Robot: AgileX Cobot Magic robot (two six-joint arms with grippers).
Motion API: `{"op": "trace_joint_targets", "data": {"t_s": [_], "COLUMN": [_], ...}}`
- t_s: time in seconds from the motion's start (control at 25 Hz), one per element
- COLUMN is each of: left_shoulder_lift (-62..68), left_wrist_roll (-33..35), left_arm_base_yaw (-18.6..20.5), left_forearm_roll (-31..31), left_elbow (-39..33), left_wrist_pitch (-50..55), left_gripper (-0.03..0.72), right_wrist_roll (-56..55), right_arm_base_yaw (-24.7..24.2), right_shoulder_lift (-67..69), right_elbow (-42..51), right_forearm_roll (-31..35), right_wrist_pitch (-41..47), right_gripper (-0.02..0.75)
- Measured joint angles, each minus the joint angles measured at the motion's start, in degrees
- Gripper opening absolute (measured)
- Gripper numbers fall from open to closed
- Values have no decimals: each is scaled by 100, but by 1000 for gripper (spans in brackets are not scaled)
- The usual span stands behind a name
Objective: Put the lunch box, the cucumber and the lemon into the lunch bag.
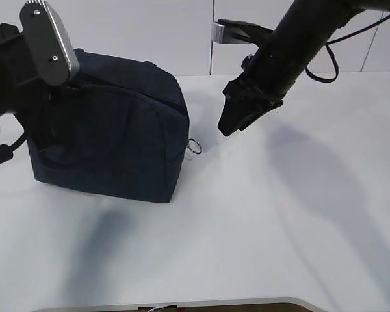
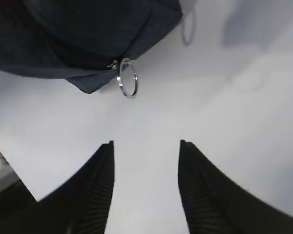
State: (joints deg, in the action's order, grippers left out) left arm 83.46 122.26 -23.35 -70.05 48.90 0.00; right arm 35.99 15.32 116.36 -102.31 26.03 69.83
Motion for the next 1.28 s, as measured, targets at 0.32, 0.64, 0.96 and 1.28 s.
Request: {"op": "trace_joint_targets", "data": {"t_s": [0.32,0.64,0.96,1.28], "left_shoulder_lift": [0,-41,-393,-981], "left_wrist_roll": [0,0,0,0], "left_arm_base_yaw": [0,0,0,0], "left_forearm_roll": [10,154,301,-130], "left_elbow": [0,0,0,0], "left_wrist_pitch": [30,93,142,893], "left_gripper": [-9,153,358,365], "right_wrist_roll": [2224,2472,2472,2472], "right_arm_base_yaw": [0,0,0,0], "right_shoulder_lift": [-78,-122,-382,-730], "right_elbow": [0,0,0,0], "right_forearm_roll": [-125,-304,-304,-318], "right_wrist_pitch": [0,0,13,26], "right_gripper": [354,354,354,354]}}
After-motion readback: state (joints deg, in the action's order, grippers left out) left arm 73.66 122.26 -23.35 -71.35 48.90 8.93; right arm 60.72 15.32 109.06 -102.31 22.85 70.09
